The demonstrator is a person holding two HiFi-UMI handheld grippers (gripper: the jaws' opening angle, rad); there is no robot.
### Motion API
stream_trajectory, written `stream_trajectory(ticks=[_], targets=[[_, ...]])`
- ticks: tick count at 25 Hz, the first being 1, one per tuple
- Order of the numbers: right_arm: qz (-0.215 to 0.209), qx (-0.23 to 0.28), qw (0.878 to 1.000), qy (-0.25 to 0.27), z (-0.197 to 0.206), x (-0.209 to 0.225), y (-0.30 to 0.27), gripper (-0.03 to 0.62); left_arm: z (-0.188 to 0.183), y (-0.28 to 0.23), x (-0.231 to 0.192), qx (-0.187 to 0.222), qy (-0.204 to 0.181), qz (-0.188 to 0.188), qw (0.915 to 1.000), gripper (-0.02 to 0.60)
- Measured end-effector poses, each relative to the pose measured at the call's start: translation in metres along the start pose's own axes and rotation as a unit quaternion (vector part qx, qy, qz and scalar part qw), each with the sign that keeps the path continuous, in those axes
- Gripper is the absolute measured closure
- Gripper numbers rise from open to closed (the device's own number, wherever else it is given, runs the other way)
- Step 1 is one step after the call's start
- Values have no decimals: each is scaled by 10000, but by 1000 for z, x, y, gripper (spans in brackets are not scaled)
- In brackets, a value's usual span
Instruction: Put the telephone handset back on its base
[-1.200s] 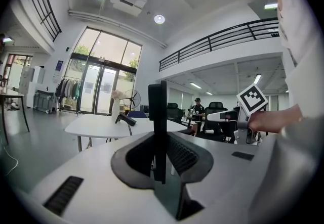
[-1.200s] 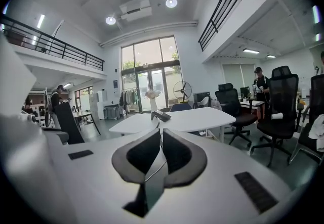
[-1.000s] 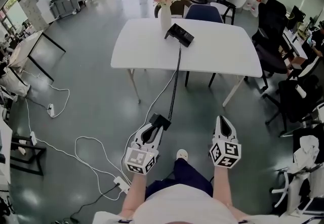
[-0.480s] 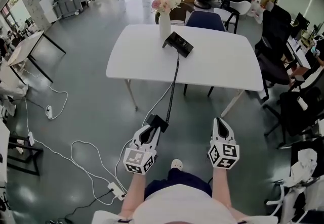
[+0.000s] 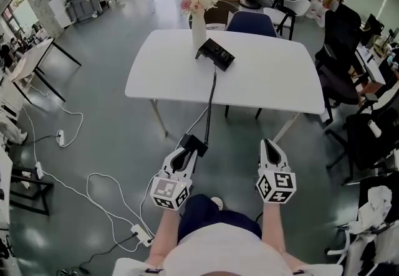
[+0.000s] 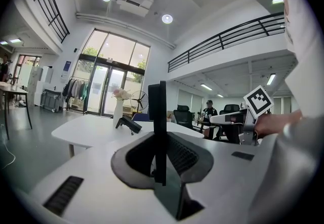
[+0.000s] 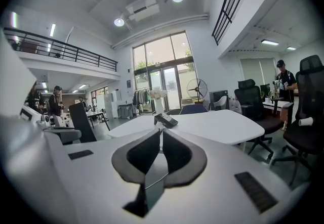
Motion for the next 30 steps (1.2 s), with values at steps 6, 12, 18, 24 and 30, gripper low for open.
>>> stream_trajectory(ticks=[6,12,18,24,30], targets=[[-219,-118,9997,-68,5,-4,3,554,-1,2,7,-66,-9,6,10000,503],[-467,-220,9985,-181,12,-6,-2,554,6,-4,9,-145,75,31,9999,503],[-562,-300,9976,-261,12,3,-19,553,9,-25,6,-263,111,151,9995,503],[-625,-349,9971,-270,2,14,-52,553,-1,-63,-9,-286,68,217,9993,503],[-696,-311,9968,-235,-27,27,-102,554,-15,-110,-29,-374,101,349,9986,503]])
Point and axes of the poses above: the fingertips, and each gripper's own axes: y backward along the fingers, x to its right, z out of its underside, the point moved 3 cm from there along y, backward along the fingers, and after that the axes turned 3 degrees about -z, right-handed, at the moved point
